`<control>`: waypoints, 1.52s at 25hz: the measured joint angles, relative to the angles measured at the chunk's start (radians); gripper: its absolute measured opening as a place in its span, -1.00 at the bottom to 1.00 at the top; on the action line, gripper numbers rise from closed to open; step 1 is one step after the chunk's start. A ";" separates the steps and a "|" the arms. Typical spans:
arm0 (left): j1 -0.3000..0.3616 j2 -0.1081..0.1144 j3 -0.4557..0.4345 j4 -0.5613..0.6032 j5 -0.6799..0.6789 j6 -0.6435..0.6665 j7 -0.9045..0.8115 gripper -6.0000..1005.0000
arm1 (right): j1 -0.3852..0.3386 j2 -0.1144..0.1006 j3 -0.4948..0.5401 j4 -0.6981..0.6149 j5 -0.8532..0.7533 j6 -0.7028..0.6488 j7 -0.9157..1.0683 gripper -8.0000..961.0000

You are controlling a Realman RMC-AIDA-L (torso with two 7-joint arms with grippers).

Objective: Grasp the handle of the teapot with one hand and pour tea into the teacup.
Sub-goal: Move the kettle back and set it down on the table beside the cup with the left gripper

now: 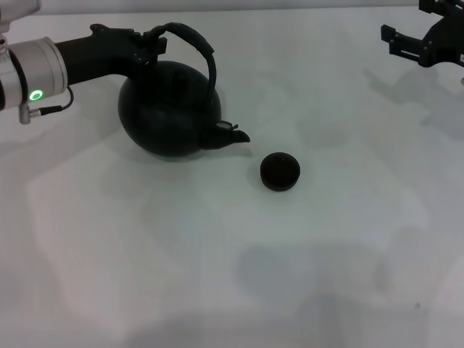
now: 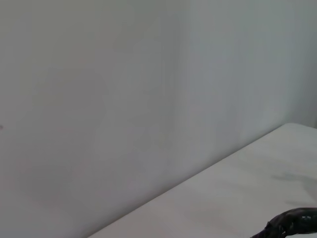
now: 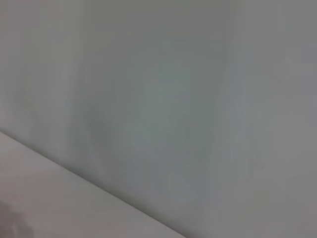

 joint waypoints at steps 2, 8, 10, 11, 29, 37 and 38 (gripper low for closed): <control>0.000 -0.001 0.000 0.000 0.000 -0.004 0.001 -0.72 | 0.000 0.000 0.000 0.000 0.000 0.000 0.000 0.80; 0.002 -0.005 0.000 0.000 0.000 -0.025 0.008 -0.73 | 0.001 0.000 0.000 0.000 0.000 0.000 0.000 0.80; 0.003 -0.005 0.000 0.000 0.000 -0.029 0.008 -0.73 | 0.001 0.000 0.000 0.000 0.000 0.000 0.000 0.80; 0.003 -0.005 0.000 0.000 0.000 -0.030 0.008 -0.73 | 0.001 0.000 0.000 0.000 0.000 -0.001 0.000 0.80; -0.005 -0.005 0.002 0.000 0.001 -0.030 0.000 -0.68 | 0.001 0.000 0.000 0.000 0.000 -0.005 0.000 0.80; 0.000 -0.005 0.004 0.000 0.001 -0.026 0.001 -0.56 | 0.001 0.000 0.000 0.000 0.000 -0.004 0.000 0.80; 0.000 -0.005 0.004 0.000 0.001 -0.026 0.002 -0.55 | 0.001 0.000 0.000 0.000 0.000 -0.004 -0.001 0.80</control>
